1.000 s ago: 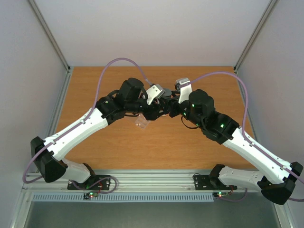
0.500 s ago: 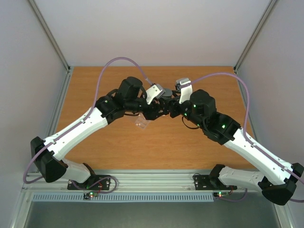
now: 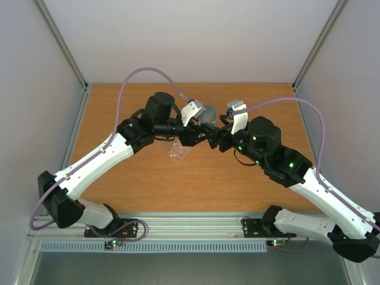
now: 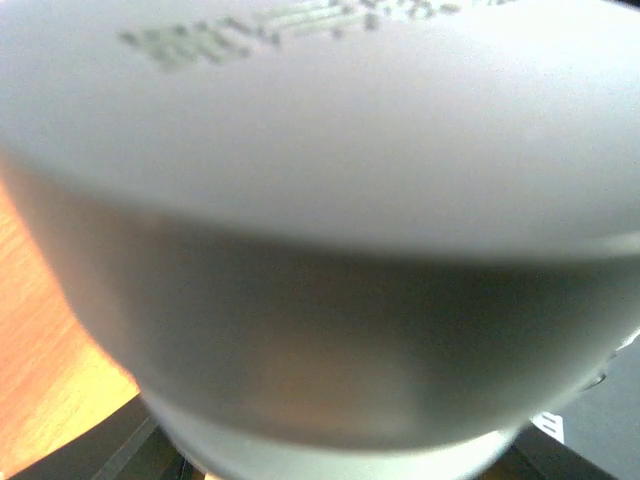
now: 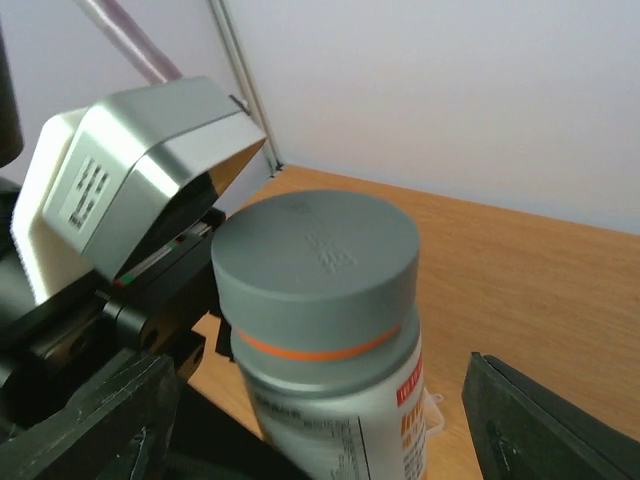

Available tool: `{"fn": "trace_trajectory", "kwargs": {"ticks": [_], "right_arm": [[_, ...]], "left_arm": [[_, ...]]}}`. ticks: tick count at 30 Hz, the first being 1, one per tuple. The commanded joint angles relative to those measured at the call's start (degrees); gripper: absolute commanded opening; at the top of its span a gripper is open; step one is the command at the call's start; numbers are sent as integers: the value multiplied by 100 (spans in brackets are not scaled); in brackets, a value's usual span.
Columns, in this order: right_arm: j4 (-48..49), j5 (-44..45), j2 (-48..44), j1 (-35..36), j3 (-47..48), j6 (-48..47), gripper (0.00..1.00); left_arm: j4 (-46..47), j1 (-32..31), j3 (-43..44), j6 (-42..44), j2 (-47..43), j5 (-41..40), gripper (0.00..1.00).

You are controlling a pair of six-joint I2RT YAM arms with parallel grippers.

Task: Sort the pills into containers
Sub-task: Screw the lid of the pill bottle onto the pill bottle.

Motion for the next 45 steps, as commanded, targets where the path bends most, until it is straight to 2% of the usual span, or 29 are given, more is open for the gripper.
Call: {"fn": "trace_trajectory", "kwargs": {"ticks": [1,9,15,19,25,27,35,42,45], "right_arm": [[-360,-172,-354,110,-135,-173,81],[-201,-262,-884,95,-157,-370,81],[70,-318,-927,-44,-132,-305,78],[235,-686,-881,-329,-70,-253,76],[259,-1787,-807,-1055,116,-156,75],[246,-2268,-696,-1211,164,-121,74],[229,-2993,-597,-1240,256,20,73],[246,-3091,-624,-1237,247,137,73],[247,-2950,-684,-1236,251,219,74]], "left_arm": [[733,61,281,-114,-10,333,1],[512,145,485,-71,91,959,1],[181,150,643,6,184,1596,1],[49,158,668,33,191,1926,1],[-112,152,600,53,131,2233,1],[-163,152,574,62,110,2297,1],[-325,159,475,108,37,2354,1],[-384,154,426,282,-26,2243,1],[-423,159,402,398,-96,1954,1]]}}
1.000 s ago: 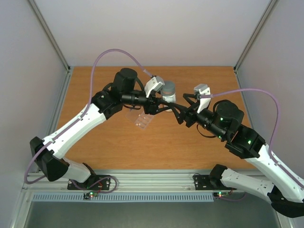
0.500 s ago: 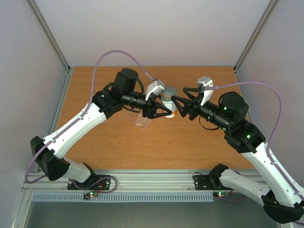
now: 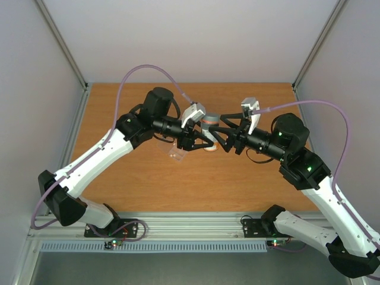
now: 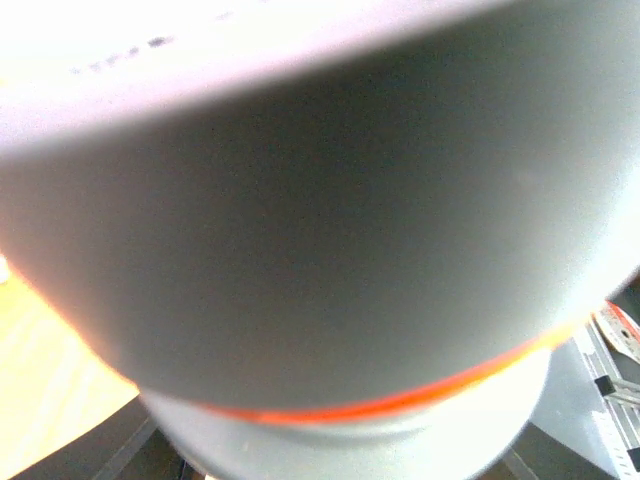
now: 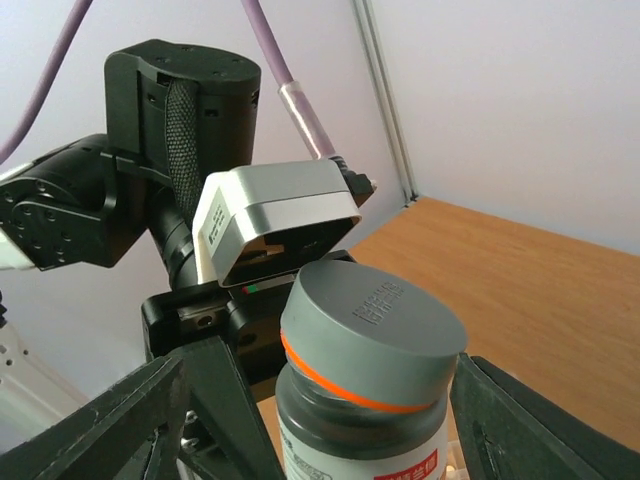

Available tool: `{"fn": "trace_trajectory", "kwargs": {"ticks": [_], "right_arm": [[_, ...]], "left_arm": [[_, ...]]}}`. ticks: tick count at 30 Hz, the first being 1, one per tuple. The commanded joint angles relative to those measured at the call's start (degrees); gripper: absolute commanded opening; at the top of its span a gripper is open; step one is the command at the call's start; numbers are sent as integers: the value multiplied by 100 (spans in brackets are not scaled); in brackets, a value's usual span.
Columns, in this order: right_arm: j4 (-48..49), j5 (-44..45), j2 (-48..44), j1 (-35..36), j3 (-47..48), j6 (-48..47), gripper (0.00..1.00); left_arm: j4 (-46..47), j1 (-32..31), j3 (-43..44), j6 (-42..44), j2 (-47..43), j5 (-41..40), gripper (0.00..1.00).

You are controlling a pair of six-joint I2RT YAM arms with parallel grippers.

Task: Sort the pills into containers
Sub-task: Screw the lid of the pill bottle onto the pill bottle.

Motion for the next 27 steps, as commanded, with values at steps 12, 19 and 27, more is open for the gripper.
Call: {"fn": "trace_trajectory", "kwargs": {"ticks": [12,19,27], "right_arm": [[-27,256,215,-26,544,914,79],[-40,197,461,-27,568,1091,79],[32,56,542,-32,448,1181,77]], "left_arm": [[-23,-5,-271,674,-513,-1020,1],[-10,-1,-320,738,-599,-1015,1],[17,-4,-308,768,-652,-1038,1]]}}
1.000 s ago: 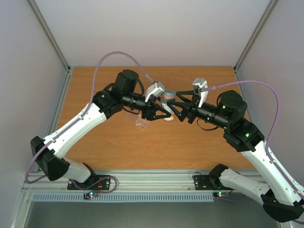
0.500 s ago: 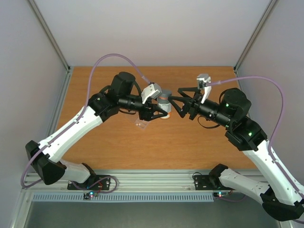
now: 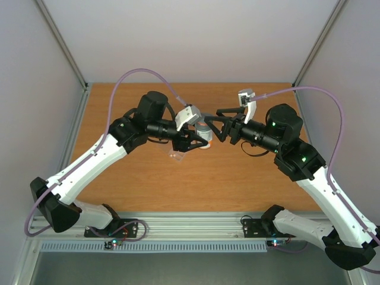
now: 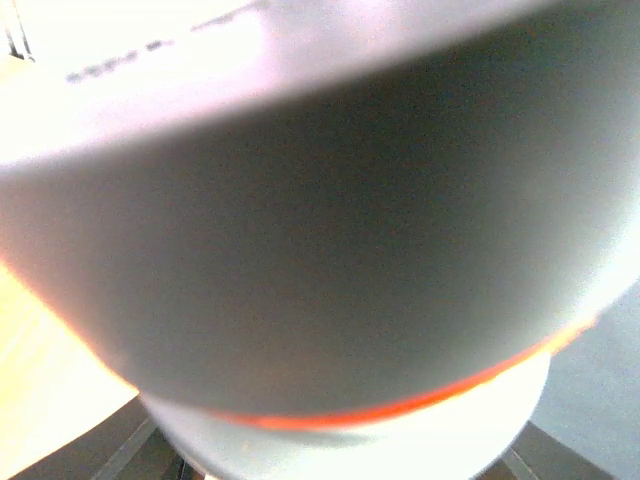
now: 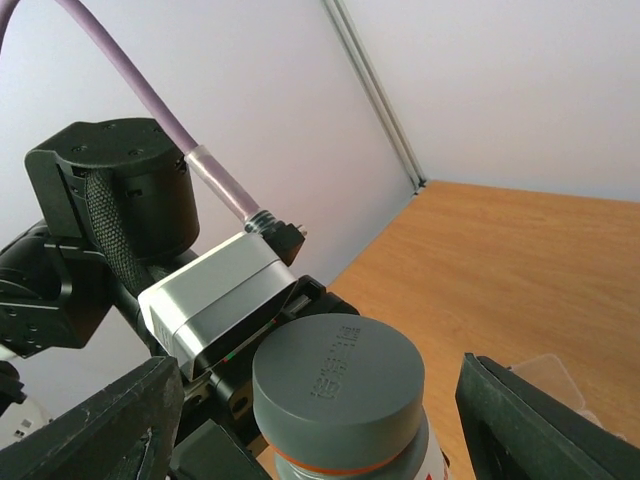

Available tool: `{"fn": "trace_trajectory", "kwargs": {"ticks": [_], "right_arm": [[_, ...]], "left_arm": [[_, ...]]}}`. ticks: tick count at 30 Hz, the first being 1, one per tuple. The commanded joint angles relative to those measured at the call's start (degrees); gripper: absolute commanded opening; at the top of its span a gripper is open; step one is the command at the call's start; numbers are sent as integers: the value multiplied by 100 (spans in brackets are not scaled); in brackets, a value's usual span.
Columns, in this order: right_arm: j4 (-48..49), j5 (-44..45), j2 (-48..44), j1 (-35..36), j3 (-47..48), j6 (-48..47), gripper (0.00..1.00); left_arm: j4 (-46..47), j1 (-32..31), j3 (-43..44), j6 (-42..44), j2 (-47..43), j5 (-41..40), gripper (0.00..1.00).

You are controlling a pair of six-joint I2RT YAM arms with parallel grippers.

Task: Sort the pills into containers
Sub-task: Screw the lid of the pill bottle onto the pill bottle.

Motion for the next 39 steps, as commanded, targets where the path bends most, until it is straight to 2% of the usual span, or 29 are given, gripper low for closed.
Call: {"fn": "trace_trajectory", "kwargs": {"ticks": [1,31,39], "right_arm": [[81,-97,16,-30,-46,130,76],[226,-441,340,-39,-49,140,61],[156,-667,477,-125,38,28,46]], "left_arm": [[207,-4,0,117,-227,25,1],[60,-106,18,283,-139,-248,1],[0,-178,84,367,-73,-391,1]]}}
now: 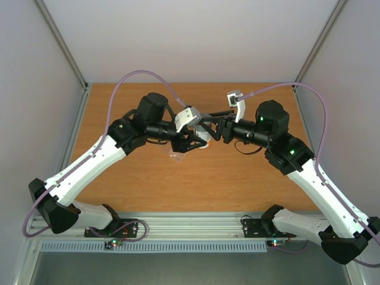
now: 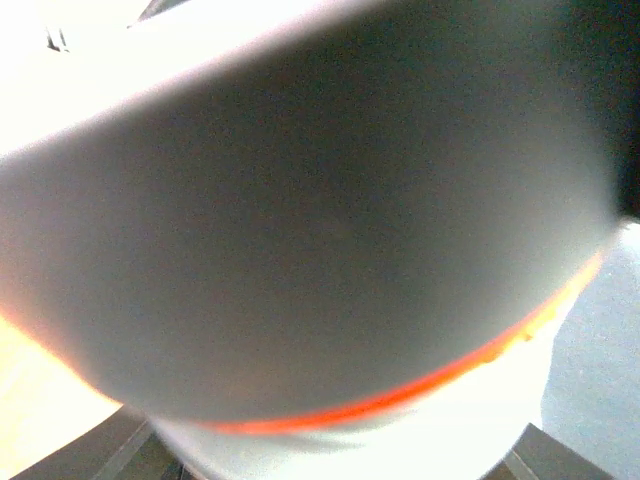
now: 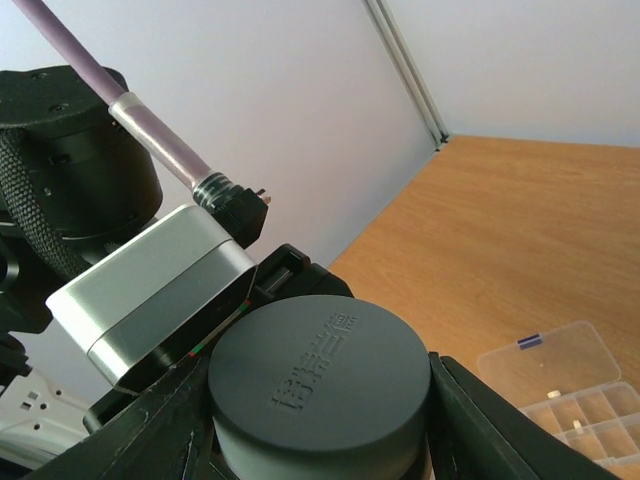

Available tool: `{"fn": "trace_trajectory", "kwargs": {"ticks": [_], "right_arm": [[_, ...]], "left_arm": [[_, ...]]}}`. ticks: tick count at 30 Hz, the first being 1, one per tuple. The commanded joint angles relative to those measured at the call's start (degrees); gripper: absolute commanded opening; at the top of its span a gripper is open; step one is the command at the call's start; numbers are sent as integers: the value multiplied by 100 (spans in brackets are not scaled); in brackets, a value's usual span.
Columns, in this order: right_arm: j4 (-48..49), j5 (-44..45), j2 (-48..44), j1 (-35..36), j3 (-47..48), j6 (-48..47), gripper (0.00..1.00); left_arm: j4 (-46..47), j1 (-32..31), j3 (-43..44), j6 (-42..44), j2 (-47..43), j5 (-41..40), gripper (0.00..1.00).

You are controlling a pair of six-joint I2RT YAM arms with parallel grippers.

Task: Sort the pills into containers
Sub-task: Screw the lid of the pill bottle onto the pill bottle.

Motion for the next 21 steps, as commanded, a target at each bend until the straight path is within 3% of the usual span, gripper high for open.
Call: {"fn": "trace_trajectory", "kwargs": {"ticks": [1,8,21], "right_arm": [[-1,-162,100,-55,201,-88,44],[-36,-248,74,-68,208,-169,29],[-221,-188,-142,-71,277,-669,24]], "left_arm": [[183,-91,90,203,19,8,1],[233,-86,107,125,59,-28,1],[237,-26,297,-214,266,567,1]]}}
